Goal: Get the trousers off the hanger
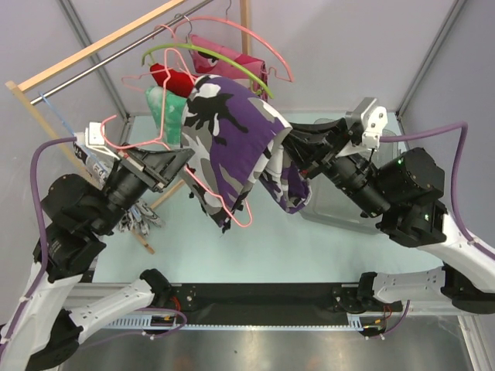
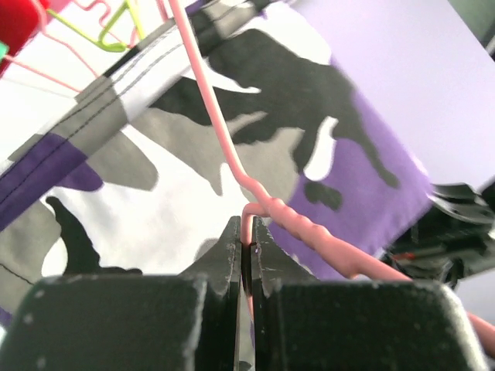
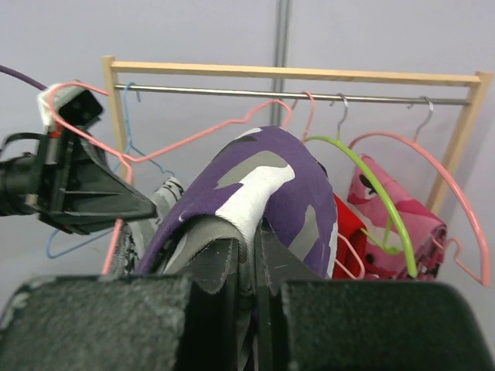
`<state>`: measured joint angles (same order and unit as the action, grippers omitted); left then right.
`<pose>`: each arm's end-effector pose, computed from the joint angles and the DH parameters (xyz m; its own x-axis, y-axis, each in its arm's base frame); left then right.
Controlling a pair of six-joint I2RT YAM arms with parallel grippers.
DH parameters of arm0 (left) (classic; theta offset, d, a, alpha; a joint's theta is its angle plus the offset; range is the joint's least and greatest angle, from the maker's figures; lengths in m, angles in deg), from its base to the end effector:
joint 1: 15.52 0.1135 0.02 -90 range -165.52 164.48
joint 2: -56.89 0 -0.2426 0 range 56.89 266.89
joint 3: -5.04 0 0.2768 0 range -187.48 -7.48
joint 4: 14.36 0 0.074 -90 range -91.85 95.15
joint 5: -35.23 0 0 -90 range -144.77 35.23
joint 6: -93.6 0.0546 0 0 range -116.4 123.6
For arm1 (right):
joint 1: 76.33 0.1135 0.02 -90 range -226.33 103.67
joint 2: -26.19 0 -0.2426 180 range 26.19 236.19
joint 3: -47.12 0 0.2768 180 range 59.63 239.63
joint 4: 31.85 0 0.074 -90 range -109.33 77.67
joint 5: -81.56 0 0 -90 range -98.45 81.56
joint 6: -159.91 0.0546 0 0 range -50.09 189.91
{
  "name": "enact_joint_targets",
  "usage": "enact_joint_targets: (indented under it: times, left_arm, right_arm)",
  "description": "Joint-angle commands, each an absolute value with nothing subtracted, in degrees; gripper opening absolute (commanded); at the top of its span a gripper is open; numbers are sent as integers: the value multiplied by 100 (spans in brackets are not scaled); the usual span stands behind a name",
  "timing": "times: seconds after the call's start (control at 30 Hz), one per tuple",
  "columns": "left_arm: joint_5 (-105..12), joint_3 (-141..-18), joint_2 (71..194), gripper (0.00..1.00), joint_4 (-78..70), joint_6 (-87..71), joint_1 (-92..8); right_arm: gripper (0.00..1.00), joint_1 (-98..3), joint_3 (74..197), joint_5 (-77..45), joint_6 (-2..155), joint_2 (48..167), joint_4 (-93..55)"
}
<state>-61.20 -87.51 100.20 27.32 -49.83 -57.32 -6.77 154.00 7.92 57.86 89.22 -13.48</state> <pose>0.1169 -0.0963 0.5064 -0.4070 -0.7066 -0.5788 0.4241 0.4150 -0.8049 0.0925 0.2042 0.5758 0.3161 0.2745 -0.9081 -0.7611 0.6449 -0.0700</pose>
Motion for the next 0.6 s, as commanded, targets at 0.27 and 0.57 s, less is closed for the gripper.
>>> enact_joint_targets:
  times: [0.27, 0.57]
  left_arm:
    - [-6830, -8957, 10101, 0, 4439, -3630, -5683]
    - [-6724, -8957, 10197, 0, 4544, -3560, -5683]
  right_arm:
    - [0, -672, 14902, 2609, 5067, 7682, -3778]
    - [0, -681, 15182, 3067, 4399, 7638, -4034]
